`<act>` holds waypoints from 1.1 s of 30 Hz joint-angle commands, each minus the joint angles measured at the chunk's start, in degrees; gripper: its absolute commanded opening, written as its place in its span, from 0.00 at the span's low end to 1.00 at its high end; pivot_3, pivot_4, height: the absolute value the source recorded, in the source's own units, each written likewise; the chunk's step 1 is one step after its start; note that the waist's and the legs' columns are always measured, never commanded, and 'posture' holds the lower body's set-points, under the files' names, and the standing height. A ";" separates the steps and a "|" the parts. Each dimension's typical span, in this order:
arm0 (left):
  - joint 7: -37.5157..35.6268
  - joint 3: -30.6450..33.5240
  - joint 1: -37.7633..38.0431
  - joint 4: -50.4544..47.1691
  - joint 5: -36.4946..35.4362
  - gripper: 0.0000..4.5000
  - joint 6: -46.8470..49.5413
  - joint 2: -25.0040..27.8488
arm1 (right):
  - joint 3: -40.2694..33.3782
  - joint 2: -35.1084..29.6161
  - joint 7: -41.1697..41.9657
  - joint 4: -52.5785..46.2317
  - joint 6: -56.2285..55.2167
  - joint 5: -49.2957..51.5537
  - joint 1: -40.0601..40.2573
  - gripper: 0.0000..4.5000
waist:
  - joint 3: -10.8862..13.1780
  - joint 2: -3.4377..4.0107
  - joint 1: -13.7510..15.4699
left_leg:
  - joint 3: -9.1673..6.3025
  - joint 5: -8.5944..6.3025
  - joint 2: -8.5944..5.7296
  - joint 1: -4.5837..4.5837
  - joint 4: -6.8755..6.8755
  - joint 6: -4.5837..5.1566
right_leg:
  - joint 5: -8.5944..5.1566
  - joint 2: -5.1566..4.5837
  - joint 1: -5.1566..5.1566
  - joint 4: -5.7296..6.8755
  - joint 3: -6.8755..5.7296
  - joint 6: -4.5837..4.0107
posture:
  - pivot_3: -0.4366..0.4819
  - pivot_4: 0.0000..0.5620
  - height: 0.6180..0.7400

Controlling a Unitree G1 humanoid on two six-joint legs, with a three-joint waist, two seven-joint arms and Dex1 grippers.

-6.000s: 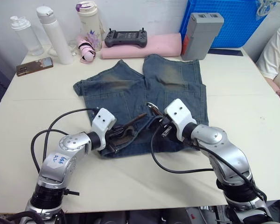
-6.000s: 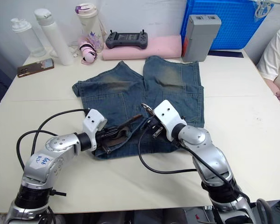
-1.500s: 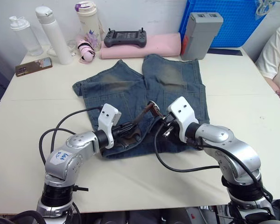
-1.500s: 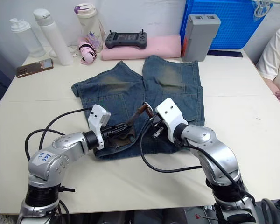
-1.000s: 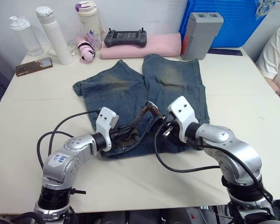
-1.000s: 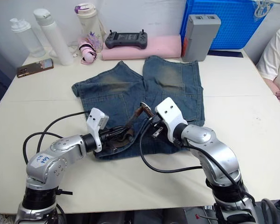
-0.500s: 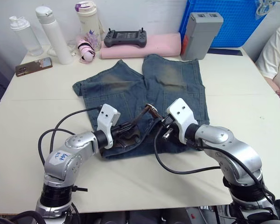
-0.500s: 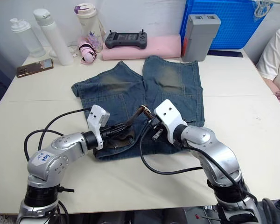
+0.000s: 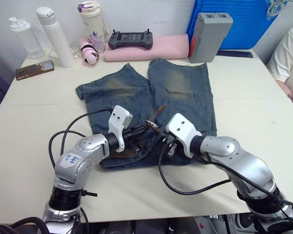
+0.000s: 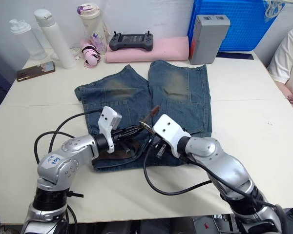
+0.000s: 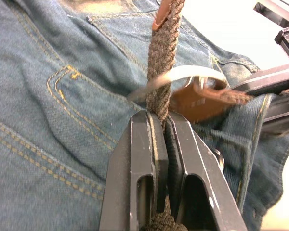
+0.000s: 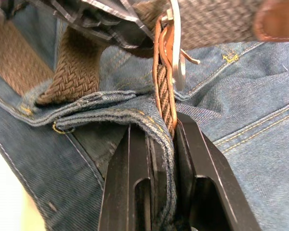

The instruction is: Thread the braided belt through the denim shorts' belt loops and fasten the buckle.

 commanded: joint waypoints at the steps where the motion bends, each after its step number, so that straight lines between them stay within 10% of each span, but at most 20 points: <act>1: -1.58 -1.45 -0.75 -0.13 1.06 0.00 -2.52 0.82 | -1.38 -0.44 0.77 -1.80 -2.32 0.28 0.86 0.23 | 0.00 0.00 -0.01 | 0.00 0.00 0.00 0.00 0.00 0.00 | 0.00 0.00 0.00 0.00 0.00 0.00 | 0.48 0.27 0.79; 8: -4.76 -5.59 -2.27 2.13 5.39 0.00 -8.02 3.75 | -14.39 -7.81 11.32 -3.86 -2.26 8.95 -0.48 0.90 | 0.01 -0.02 0.49 | 0.00 0.00 0.00 -0.03 0.03 0.01 | 0.00 0.00 0.05 -0.10 -0.01 0.00 | 0.48 0.27 0.79; 12: -7.41 -8.58 -3.31 3.21 9.23 0.00 -13.39 6.30 | -19.14 -14.35 17.78 -0.40 -9.07 10.06 -4.61 0.90 | 0.03 0.00 0.74 | 0.05 0.00 0.00 -0.03 0.01 0.01 | 0.00 0.00 0.03 -0.21 0.00 0.01 | 0.48 0.27 0.79; 25: -10.85 -11.52 -6.01 5.71 18.55 0.00 -26.04 8.22 | 3.12 -17.64 13.72 16.86 -50.33 -27.15 -6.61 0.90 | 0.04 -0.01 1.02 | 0.39 0.00 0.03 -0.17 0.00 0.01 | 0.00 0.02 0.03 -0.32 -0.18 0.01 | 0.48 0.27 0.79; 33: -11.77 -10.97 -5.41 5.90 20.32 0.00 -27.54 7.62 | 1.52 -14.04 15.68 17.03 -50.51 -29.58 -4.69 0.18 | 0.04 -0.01 1.20 | 0.34 0.00 0.04 -0.22 0.04 0.01 | 0.01 0.02 0.03 -0.31 -0.22 0.01 | 0.48 0.27 0.79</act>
